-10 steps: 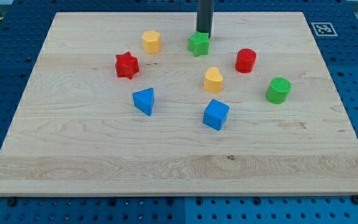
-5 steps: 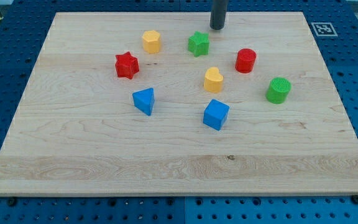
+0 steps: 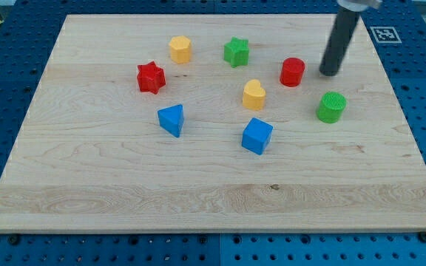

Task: Slightly push the yellow heart to the left side

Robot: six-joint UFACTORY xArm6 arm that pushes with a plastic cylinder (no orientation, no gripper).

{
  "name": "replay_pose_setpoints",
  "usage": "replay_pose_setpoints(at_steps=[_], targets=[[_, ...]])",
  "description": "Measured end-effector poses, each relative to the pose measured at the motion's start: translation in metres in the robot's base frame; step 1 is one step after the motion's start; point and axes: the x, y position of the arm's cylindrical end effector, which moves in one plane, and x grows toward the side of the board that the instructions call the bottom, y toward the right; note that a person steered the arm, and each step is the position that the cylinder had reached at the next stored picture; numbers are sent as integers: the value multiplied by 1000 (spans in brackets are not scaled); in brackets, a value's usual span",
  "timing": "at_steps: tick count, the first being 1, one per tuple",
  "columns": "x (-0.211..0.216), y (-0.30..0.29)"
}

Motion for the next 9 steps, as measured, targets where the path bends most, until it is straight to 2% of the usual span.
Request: replay_pose_setpoints(at_steps=[2, 3, 4, 6, 9], targets=[[114, 20], [149, 20], [148, 17], [147, -43], [127, -83]])
